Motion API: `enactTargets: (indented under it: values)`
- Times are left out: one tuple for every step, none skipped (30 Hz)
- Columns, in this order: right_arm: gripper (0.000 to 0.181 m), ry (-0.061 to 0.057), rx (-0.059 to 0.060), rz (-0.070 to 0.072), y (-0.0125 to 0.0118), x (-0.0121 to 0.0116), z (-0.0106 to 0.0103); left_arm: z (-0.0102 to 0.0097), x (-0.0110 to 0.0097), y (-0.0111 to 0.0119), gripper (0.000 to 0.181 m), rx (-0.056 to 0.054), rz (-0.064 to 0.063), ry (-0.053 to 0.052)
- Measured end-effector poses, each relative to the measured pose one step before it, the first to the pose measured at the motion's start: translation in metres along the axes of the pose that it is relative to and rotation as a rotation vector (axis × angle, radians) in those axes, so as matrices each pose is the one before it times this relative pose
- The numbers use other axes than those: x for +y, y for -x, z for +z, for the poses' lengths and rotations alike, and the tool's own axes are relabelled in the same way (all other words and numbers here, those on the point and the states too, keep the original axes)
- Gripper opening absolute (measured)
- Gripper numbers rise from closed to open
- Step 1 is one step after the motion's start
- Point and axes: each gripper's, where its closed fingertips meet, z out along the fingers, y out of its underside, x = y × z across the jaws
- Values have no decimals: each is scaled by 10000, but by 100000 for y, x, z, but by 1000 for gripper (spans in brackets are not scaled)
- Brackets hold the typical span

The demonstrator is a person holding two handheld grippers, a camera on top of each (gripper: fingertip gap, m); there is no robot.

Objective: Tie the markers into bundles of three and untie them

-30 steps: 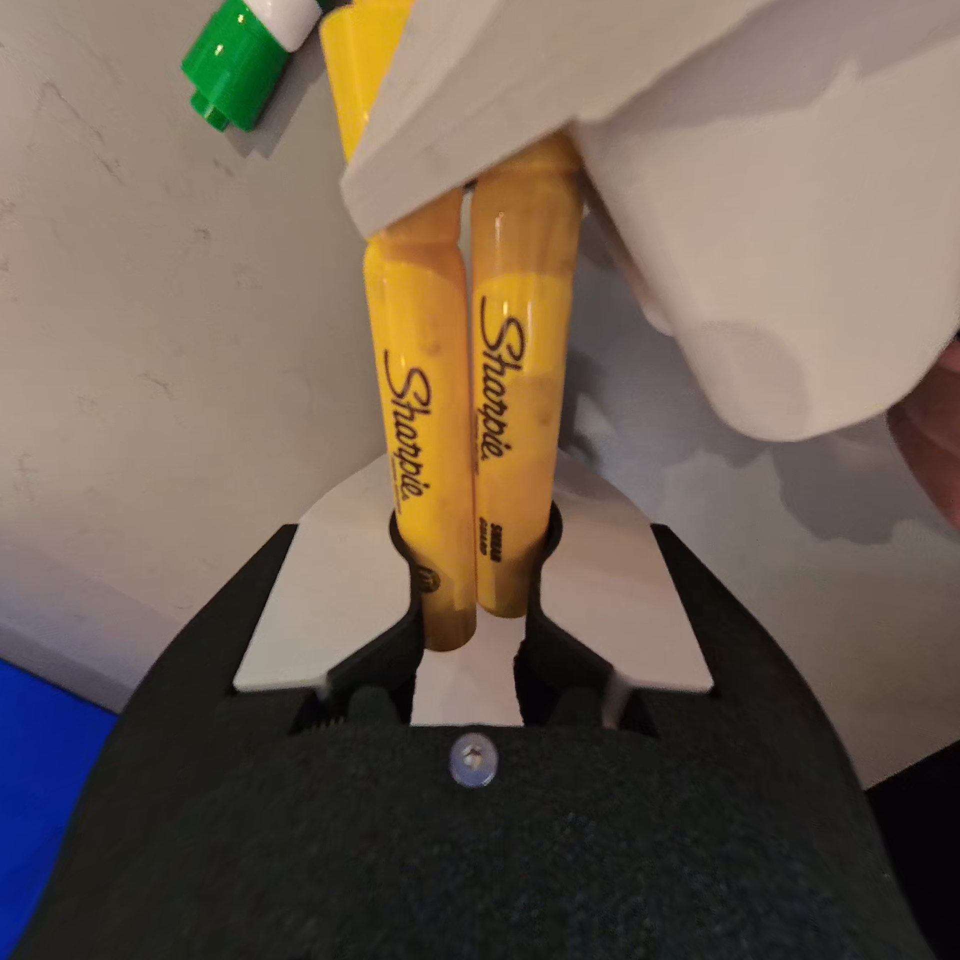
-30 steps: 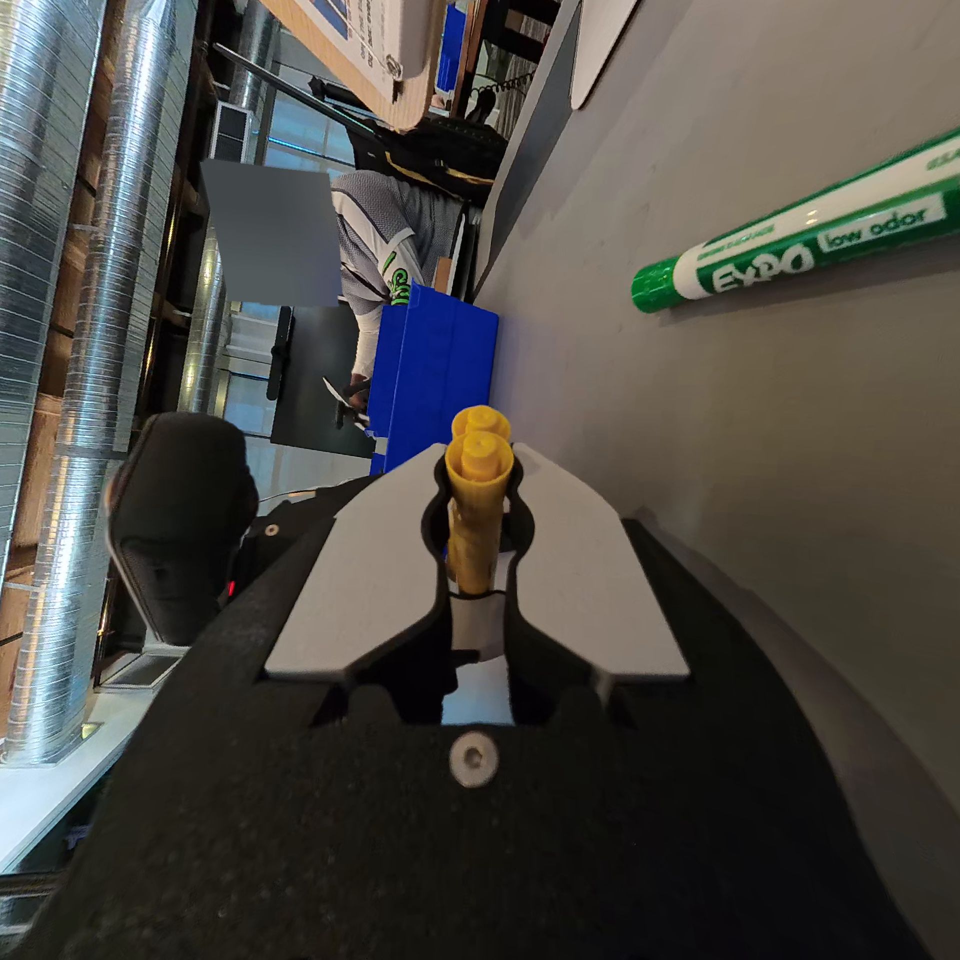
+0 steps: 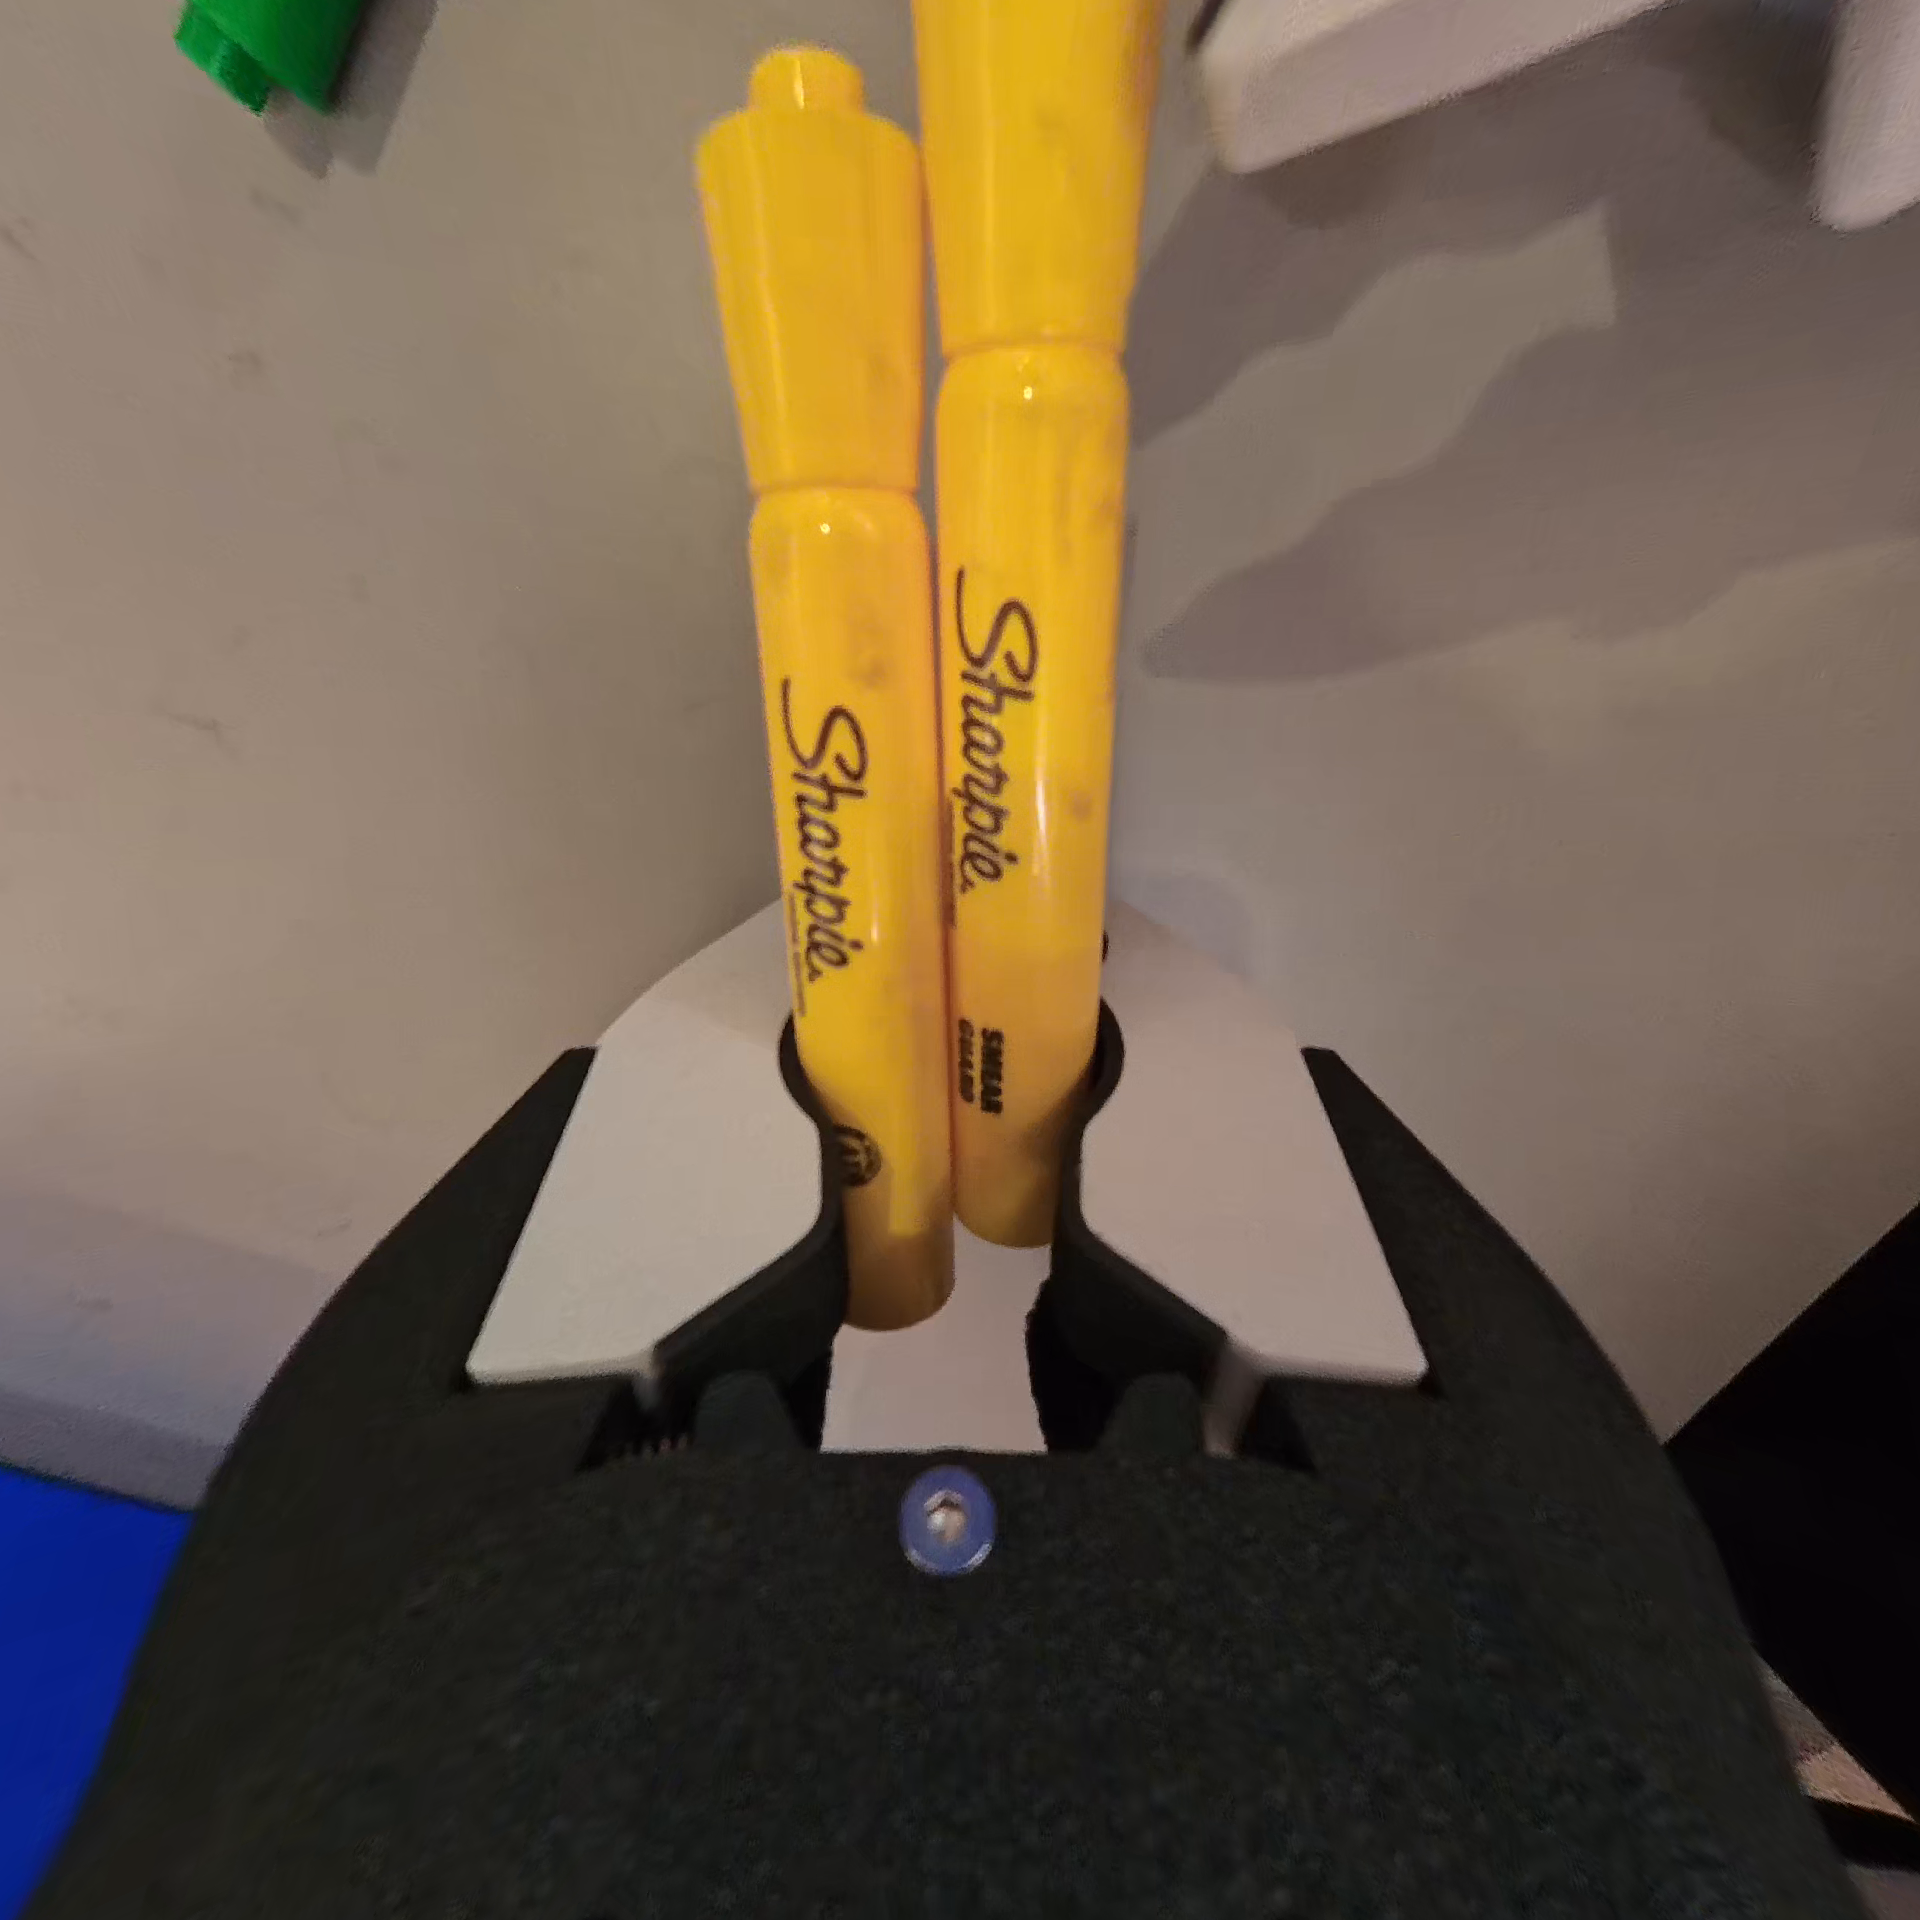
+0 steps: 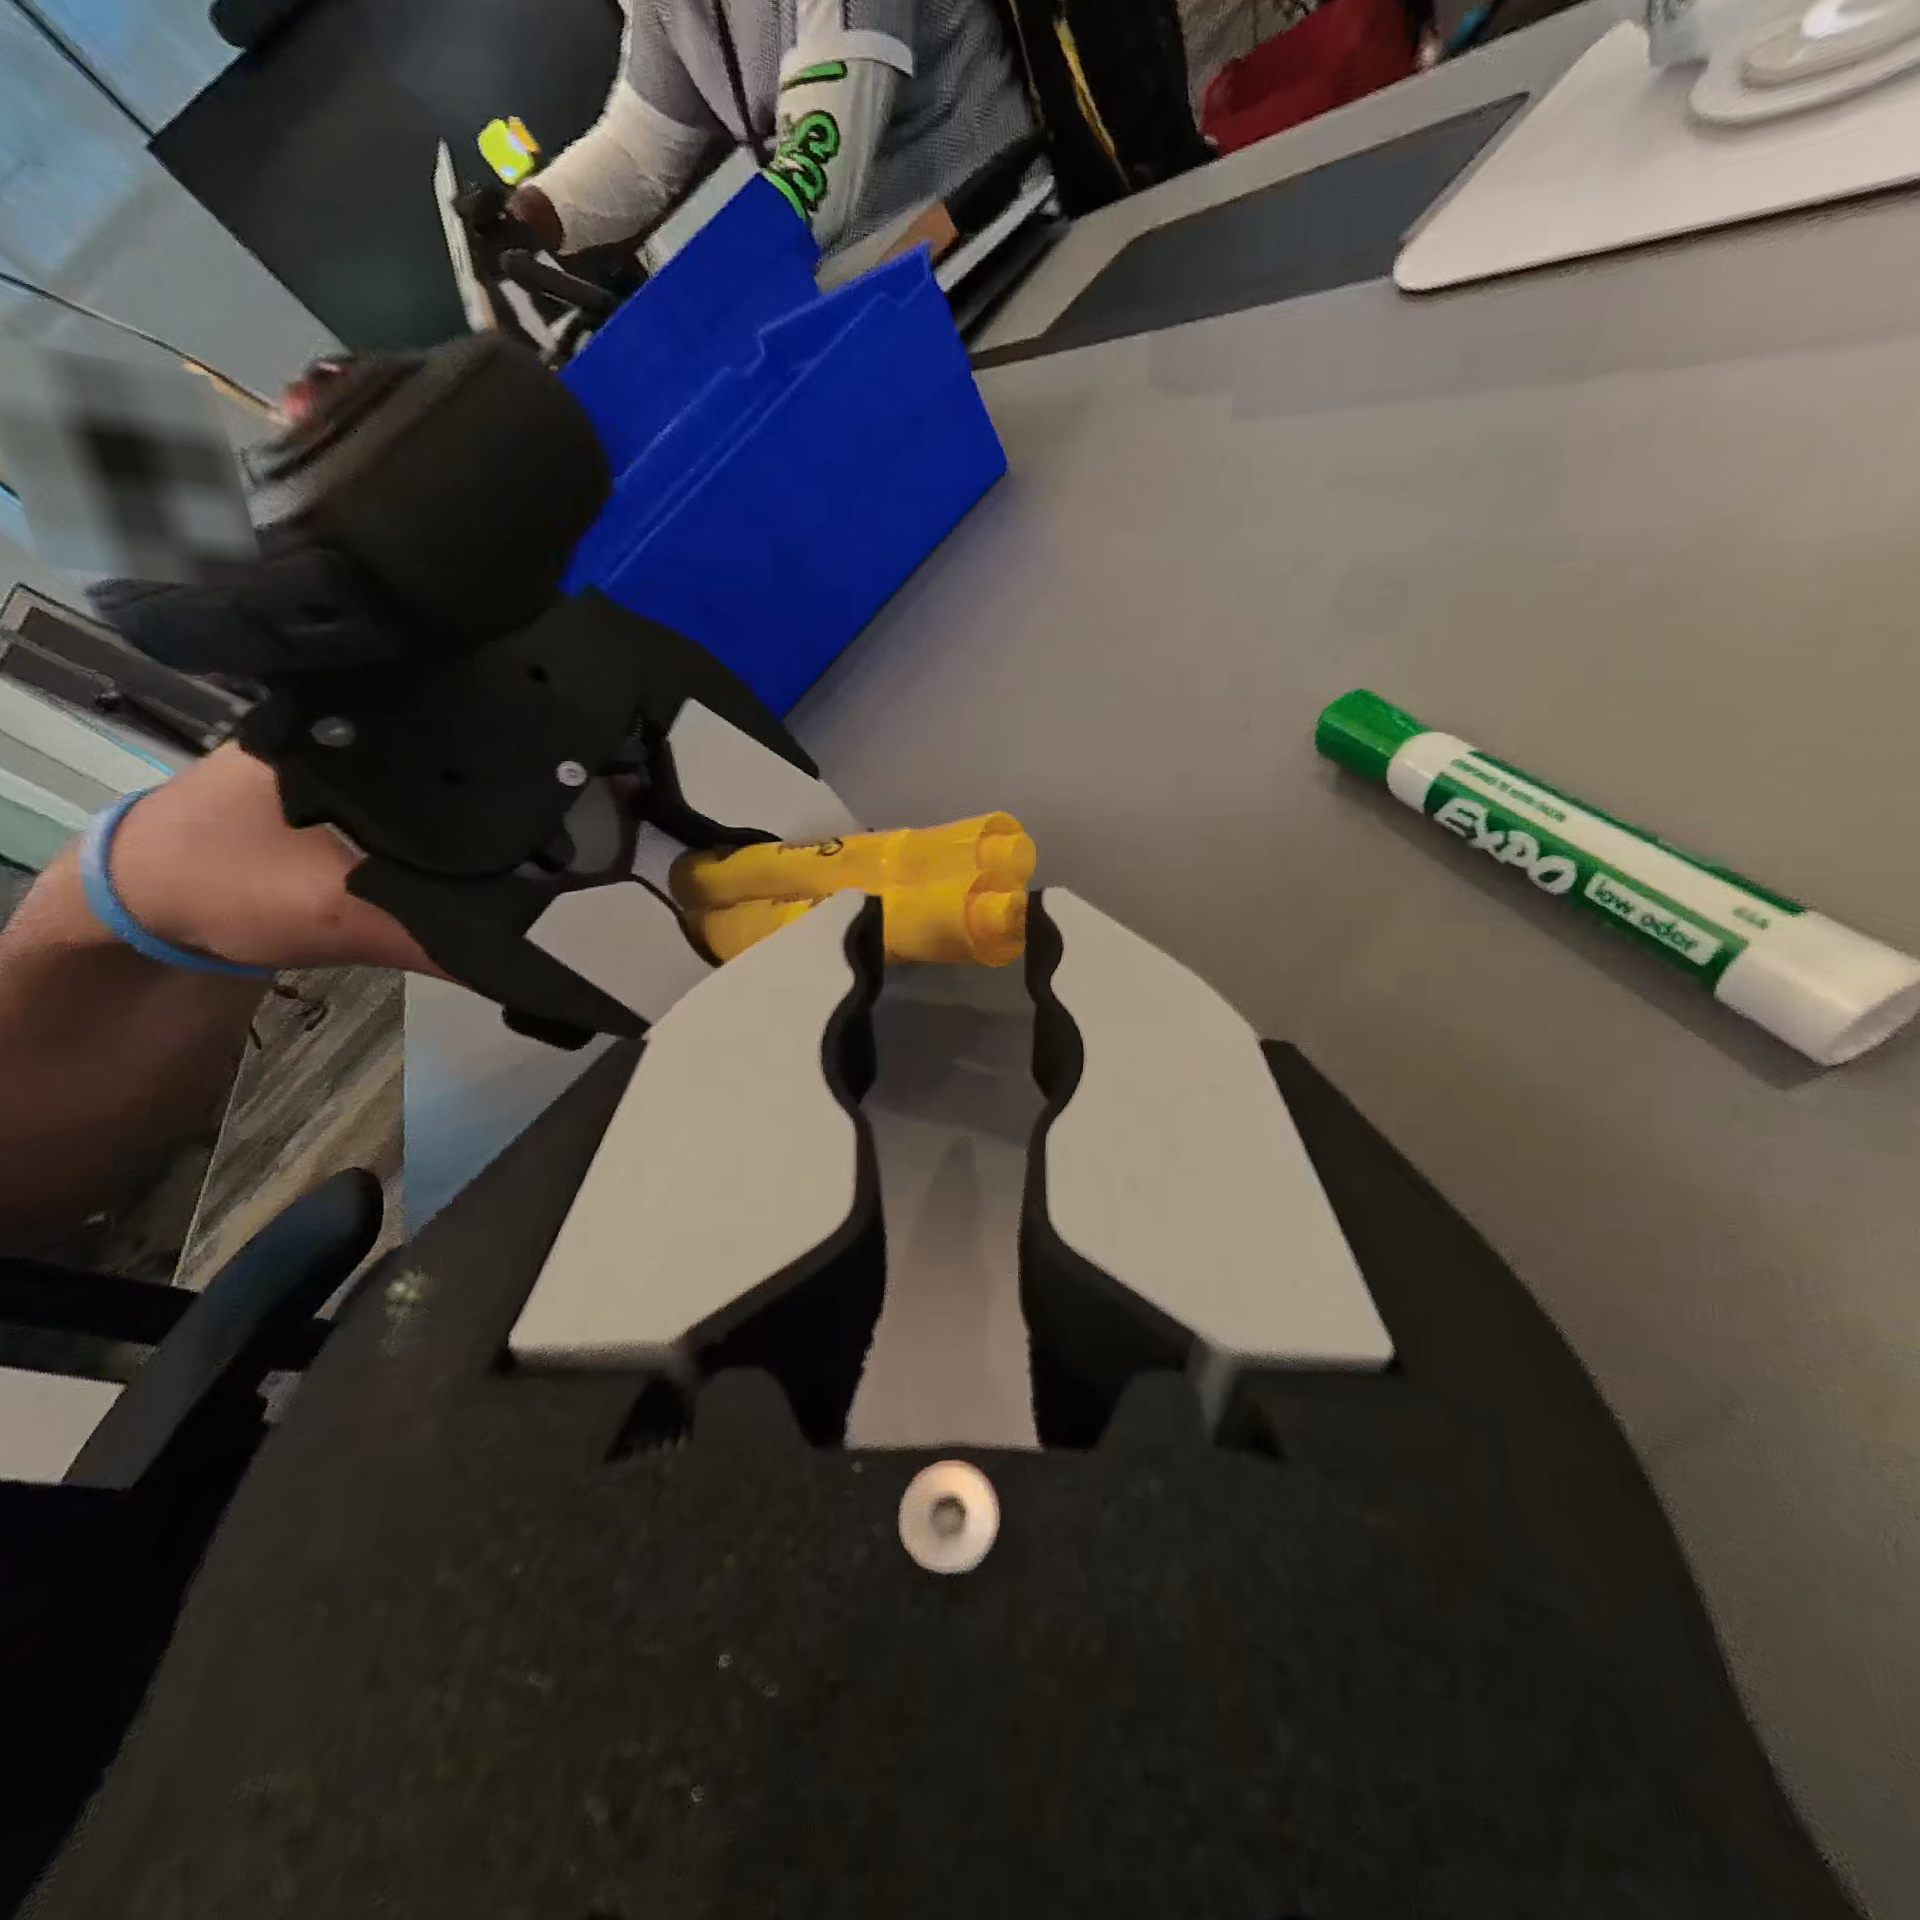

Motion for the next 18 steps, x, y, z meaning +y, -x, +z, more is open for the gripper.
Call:
enactTargets:
  values:
    - [26, 50, 35, 200, -192, 146, 66, -83, -90, -25, 43, -11, 3, -47]
    - [26, -58, -93, 177, -15, 18, -2, -95, -56, 12, 43, -10, 7, -37]
    - [25, -92, -70, 167, -41, -16, -37, -91, -43, 27, 43, -30, 6, -30]
    - [25, -18, -21, 211, -142, 39, -20, -69, -61, -3, 43, -24, 1, -49]
    - [29, 32, 0, 281, -203, 79, 35, -57, -71, -86, 43, 15, 3, -48]
    - [33, 17, -109, 368, -92, 60, 87, -35, -40, -133, 43, 26, 21, -16]
    - [34, -2, -164, 426, -18, 15, 69, -11, 23, -92, 43, -7, 40, 42]
    - [34, -55, -321, 341, 295, -54, 108, -7, -9, -27, 43, -68, 50, 24]
    - [34, 71, -359, 362, 399, 96, 197, -14, -73, -60, 43, -57, 49, -27]
    - [34, 148, -207, 420, 177, 199, 230, -10, -87, -179, 43, 30, 43, -30]
    - [34, 82, -30, 301, -32, 147, 224, -10, -86, -205, 43, 43, 42, -31]
    - [32, 64, -20, 226, -53, 120, 207, 3, -88, -168, 43, 14, 57, -35]
    - [30, 145, -23, 278, -99, 217, 196, 12, -45, -151, 43, 19, 62, -4]
    - [28, 148, -185, 408, 72, 221, 187, 9, 15, -67, 43, -6, 40, 17]
    - [27, 120, -176, 530, -7, 202, 151, 20, 64, 1, 43, -33, 27, 39]
    - [24, 74, -147, 522, -54, 130, 79, 7, 58, 68, 43, -49, 16, 23]
    - [23, -36, -190, 414, 69, -15, 53, 21, 45, 17, 43, 11, -9, -4]
    - [23, -6, -51, 262, -45, 54, 85, 40, 101, 10, 43, 59, -38, 46]
